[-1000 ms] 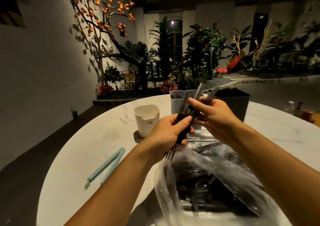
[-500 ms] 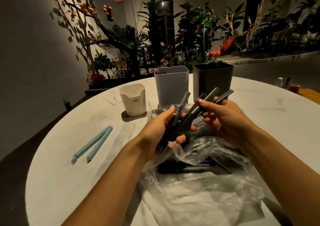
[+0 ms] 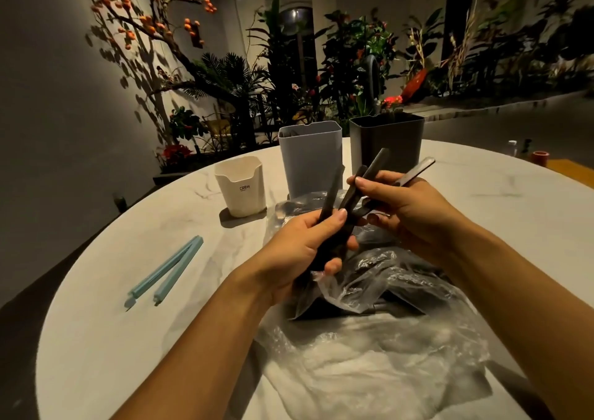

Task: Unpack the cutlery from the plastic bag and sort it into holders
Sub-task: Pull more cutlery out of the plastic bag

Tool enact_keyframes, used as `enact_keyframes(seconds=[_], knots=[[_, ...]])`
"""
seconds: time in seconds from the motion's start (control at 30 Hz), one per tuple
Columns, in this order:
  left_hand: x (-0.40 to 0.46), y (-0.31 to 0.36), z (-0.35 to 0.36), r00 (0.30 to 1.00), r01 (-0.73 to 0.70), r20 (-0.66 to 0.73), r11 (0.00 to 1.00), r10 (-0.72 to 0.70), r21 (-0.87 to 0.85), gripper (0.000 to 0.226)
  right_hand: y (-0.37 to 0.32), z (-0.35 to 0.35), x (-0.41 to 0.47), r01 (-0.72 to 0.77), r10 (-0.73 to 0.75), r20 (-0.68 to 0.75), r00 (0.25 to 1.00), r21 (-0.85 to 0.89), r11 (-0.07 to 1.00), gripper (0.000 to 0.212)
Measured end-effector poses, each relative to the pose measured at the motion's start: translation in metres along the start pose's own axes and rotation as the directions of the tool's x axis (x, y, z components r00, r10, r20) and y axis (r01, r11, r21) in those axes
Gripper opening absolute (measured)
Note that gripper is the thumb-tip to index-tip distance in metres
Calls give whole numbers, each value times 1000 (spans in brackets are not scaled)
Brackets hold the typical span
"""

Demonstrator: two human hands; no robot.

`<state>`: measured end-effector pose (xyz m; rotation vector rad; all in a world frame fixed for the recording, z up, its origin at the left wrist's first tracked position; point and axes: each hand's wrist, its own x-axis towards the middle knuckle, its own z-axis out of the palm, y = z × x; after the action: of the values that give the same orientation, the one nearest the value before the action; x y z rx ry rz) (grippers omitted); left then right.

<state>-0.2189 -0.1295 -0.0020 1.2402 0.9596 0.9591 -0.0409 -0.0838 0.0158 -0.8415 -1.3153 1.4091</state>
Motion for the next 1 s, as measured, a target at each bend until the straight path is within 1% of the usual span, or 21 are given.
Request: enact_keyframes(seconds=[0.1,0.27,0.33,0.43,0.6,0.67,0.73,0.83,0.93,1.0], knots=[[1,-1,1,998,-24,-52,1000,24,8,42,1,-1,0,-22,23,-14,1000,87,996,15],[2,2,0,996,-25,-86,999,29,46,47,-3,-6,2,-58,84,-97,992,242,968,12],[0,2,1,995,-13,-93,999,17,41,50,-5,-7,1,-66,93,-102,990,243,968,14],[-2,3,0,996,2,-94,1000,-3,-16,51,-7,-7,0,-49,79,-135,988,213,976,19],[0,2,-4,994,-16,-106,999,12,-35,54,-14,-13,-3,32,37,-302,952,220,975,21],[0,3,-6,995,-29,-100,998,24,-47,56,-16,-16,-3,60,16,-345,939,208,976,21],[1,2,-7,995,-40,-97,997,33,-71,57,-14,-17,-3,79,-10,-352,936,183,980,22],[2,2,-9,994,-38,-104,993,26,-110,61,-10,-15,-3,106,-48,-324,945,162,981,21],[1,3,-8,995,-49,-92,993,38,-111,64,-8,-10,-3,101,-53,-274,960,165,981,13],[0,2,-7,996,-50,-85,991,40,-122,61,-7,-7,-3,90,-48,-262,964,150,985,9]])
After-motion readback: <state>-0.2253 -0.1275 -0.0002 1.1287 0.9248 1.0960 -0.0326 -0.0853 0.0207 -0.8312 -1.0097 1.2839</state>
